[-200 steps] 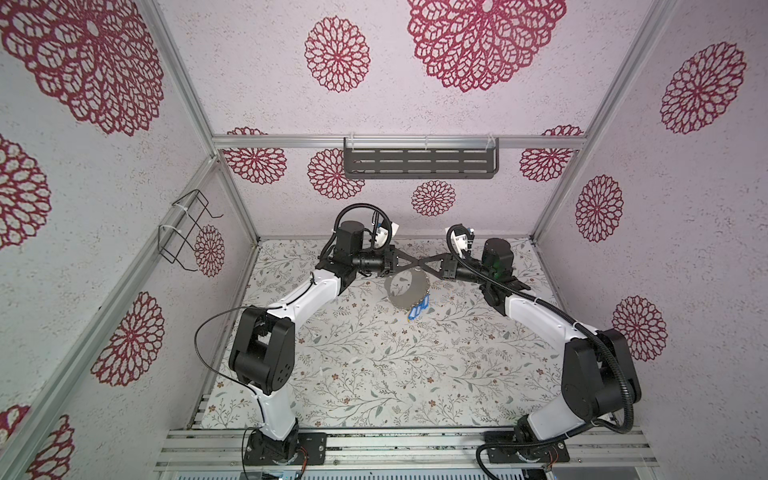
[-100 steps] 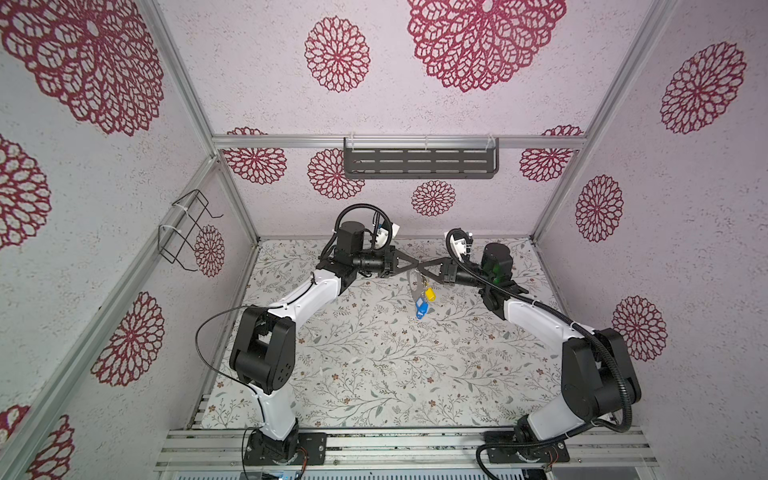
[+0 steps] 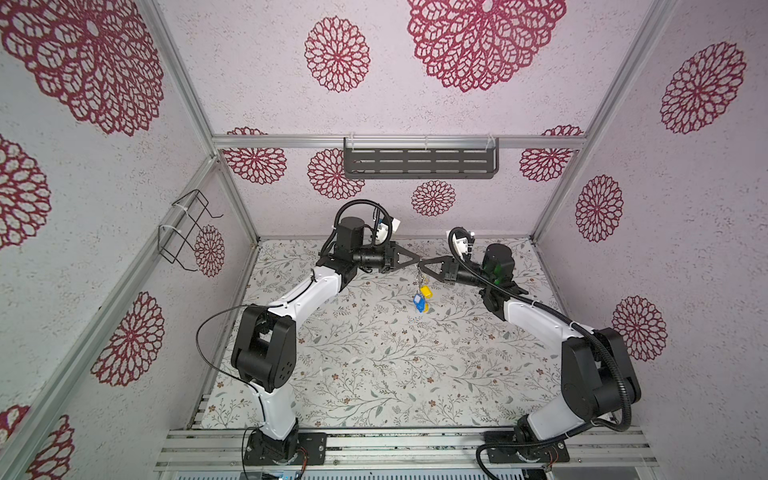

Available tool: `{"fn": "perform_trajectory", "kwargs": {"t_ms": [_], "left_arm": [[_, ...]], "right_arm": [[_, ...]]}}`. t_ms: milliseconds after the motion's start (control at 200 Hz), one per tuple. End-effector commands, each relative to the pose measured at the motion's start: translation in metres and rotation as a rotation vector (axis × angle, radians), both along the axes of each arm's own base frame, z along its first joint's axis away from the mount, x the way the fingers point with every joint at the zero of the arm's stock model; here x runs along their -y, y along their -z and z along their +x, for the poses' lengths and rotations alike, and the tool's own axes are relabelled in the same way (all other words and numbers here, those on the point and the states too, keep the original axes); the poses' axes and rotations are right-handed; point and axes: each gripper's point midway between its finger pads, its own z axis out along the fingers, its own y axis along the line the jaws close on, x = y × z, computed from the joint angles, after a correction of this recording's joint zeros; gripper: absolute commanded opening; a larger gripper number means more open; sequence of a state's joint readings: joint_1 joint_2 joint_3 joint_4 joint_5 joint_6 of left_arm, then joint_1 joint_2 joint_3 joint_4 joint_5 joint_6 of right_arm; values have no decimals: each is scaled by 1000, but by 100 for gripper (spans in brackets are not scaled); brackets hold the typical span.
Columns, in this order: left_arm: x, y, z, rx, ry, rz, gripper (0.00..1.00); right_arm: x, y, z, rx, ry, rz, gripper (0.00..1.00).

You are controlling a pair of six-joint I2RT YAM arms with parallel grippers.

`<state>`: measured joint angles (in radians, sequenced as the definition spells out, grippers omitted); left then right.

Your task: Remove the keys from the keyring

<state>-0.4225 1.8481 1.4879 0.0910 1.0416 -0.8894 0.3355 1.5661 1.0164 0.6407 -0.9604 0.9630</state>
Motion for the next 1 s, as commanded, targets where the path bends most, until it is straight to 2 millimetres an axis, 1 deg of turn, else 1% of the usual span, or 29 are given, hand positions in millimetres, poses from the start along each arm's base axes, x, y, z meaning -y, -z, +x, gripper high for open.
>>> {"fn": "perform_trajectory", "kwargs": {"t_ms": [0,85,135,140,160,175,225,275,320,340,405,465,530,651,721,856,936,996], "left_arm": [[10,-6,-3,57,19,-16,0],[9,-6,-3,55,10,-13,0],[5,-7,0,55,-17,-13,0],[5,-7,1,56,-20,-14,1],[3,-8,4,56,-40,-13,14],[1,-8,6,54,-57,-11,19],[-8,-11,14,56,-120,-7,28],[-20,-12,25,46,-216,7,39],[-29,-14,31,45,-283,3,46],[-33,-15,34,44,-314,-1,48],[-48,-13,43,33,-413,-2,49],[-54,-11,46,35,-460,-10,48],[-57,-3,47,26,-475,-6,42],[-43,18,42,-14,-408,5,33],[-33,25,36,-23,-371,-5,31],[-12,21,26,-11,-295,-65,29],[-4,17,21,-12,-259,-114,29],[-2,14,20,-11,-241,-148,29]], "right_arm": [[-11,-11,-16,55,-55,28,0],[-9,-9,-13,55,-21,27,0],[-7,-8,-10,52,8,25,0],[-7,-7,-9,52,13,25,0],[-5,-7,-7,54,32,25,0],[-4,-7,-6,54,44,26,0],[0,-5,0,52,96,26,0],[6,-3,7,52,157,25,0],[11,0,11,49,199,24,0],[12,0,12,52,213,25,0],[17,0,15,56,246,30,0],[18,-1,16,62,259,39,0],[19,-3,17,64,267,50,0],[21,-11,17,82,274,89,0],[24,-17,17,91,273,118,0],[24,-22,15,91,250,172,0],[24,-24,15,90,239,196,0],[25,-27,14,91,232,212,0]]}}
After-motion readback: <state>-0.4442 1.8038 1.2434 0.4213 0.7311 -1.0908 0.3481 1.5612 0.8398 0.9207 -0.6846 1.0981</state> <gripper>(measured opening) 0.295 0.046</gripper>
